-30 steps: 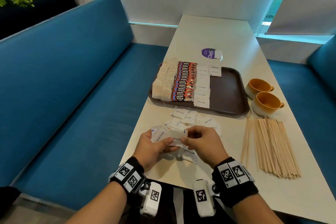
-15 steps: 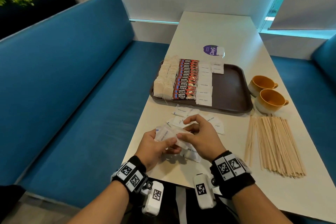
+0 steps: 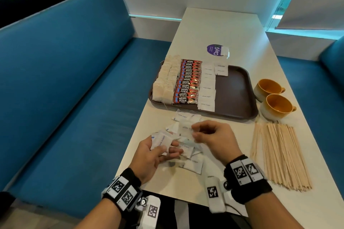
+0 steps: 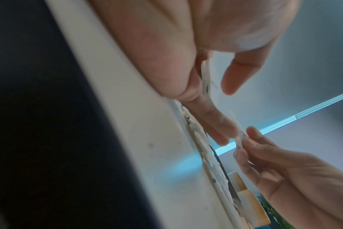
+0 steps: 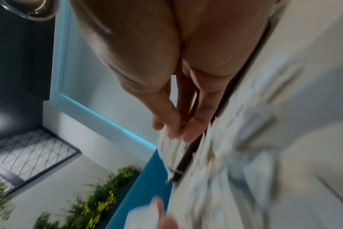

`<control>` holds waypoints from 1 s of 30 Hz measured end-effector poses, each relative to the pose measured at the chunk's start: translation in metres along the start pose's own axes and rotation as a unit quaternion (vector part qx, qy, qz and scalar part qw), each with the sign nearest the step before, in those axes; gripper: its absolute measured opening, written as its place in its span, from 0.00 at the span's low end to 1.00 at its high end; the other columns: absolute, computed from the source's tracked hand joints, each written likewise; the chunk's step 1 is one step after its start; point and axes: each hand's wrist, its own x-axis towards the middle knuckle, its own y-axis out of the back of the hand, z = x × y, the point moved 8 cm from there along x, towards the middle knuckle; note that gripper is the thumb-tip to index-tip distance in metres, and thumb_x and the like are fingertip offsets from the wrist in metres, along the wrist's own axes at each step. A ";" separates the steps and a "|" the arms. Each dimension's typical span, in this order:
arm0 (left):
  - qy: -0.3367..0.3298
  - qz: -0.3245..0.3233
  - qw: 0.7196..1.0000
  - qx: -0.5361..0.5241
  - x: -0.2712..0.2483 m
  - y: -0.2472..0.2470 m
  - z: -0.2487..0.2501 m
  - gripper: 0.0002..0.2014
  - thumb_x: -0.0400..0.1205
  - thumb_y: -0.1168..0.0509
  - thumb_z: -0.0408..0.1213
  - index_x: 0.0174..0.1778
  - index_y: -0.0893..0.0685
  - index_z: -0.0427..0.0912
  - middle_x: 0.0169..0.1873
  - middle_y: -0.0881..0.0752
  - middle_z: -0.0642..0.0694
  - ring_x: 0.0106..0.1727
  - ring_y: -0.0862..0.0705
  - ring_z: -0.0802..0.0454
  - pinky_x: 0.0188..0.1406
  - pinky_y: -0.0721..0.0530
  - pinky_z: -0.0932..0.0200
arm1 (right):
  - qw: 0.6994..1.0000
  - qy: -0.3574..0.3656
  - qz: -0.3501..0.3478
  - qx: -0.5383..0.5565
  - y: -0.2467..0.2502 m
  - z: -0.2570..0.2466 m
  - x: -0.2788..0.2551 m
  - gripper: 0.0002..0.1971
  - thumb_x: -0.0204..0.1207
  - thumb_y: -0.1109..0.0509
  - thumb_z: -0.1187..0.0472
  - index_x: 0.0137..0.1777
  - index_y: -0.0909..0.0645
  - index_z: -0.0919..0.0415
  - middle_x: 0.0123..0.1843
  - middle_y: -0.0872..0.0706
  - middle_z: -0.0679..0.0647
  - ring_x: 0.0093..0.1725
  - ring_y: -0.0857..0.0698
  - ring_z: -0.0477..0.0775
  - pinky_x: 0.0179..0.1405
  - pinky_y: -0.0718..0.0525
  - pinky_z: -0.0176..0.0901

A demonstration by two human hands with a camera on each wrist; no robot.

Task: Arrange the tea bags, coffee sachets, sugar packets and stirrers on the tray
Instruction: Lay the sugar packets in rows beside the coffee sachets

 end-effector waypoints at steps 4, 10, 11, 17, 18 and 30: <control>0.009 -0.017 0.999 -0.029 0.001 0.000 0.000 0.24 0.82 0.51 0.17 0.74 0.25 0.30 0.59 0.14 0.19 0.62 0.15 0.18 0.59 0.10 0.37 | 0.997 0.033 0.070 0.008 0.054 -0.032 0.048 0.10 0.70 0.20 0.78 0.46 0.08 0.64 0.43 0.06 0.59 0.41 0.10 0.51 0.47 0.09 0.39; 0.019 -0.027 0.999 -0.001 0.002 -0.001 -0.005 0.26 0.86 0.57 0.13 0.74 0.24 0.32 0.58 0.12 0.22 0.60 0.12 0.23 0.56 0.08 0.43 | 0.984 -0.040 0.160 0.071 0.136 -0.037 0.152 0.09 0.73 0.21 0.74 0.50 0.08 0.62 0.51 0.07 0.56 0.51 0.07 0.56 0.52 0.08 0.45; 0.021 -0.028 0.999 0.000 0.002 0.000 -0.005 0.27 0.86 0.57 0.12 0.74 0.24 0.32 0.57 0.12 0.22 0.59 0.12 0.23 0.56 0.08 0.42 | 0.980 -0.049 0.174 0.084 0.146 -0.034 0.170 0.09 0.72 0.20 0.75 0.48 0.08 0.62 0.50 0.07 0.58 0.51 0.07 0.58 0.52 0.07 0.46; 0.039 -0.031 0.999 0.008 0.002 0.003 -0.010 0.27 0.86 0.56 0.11 0.74 0.23 0.33 0.57 0.13 0.21 0.59 0.12 0.21 0.53 0.08 0.42 | 0.975 -0.113 0.191 -0.007 0.167 -0.011 0.246 0.08 0.70 0.17 0.72 0.44 0.07 0.59 0.45 0.06 0.58 0.47 0.05 0.58 0.53 0.07 0.48; 0.045 -0.033 0.998 0.001 0.002 0.004 -0.011 0.27 0.86 0.57 0.11 0.74 0.23 0.33 0.56 0.13 0.20 0.58 0.12 0.20 0.52 0.07 0.41 | 0.974 -0.116 0.191 -0.023 0.167 -0.011 0.254 0.08 0.70 0.17 0.72 0.43 0.07 0.59 0.45 0.06 0.58 0.46 0.06 0.58 0.53 0.07 0.47; 0.046 -0.002 0.999 -0.013 0.005 0.015 -0.018 0.23 0.80 0.42 0.21 0.71 0.17 0.35 0.57 0.14 0.19 0.59 0.13 0.18 0.51 0.08 0.38 | 0.950 -0.121 0.202 -0.207 0.164 -0.022 0.285 0.09 0.69 0.14 0.65 0.47 0.07 0.59 0.39 0.12 0.48 0.38 0.16 0.44 0.52 0.15 0.40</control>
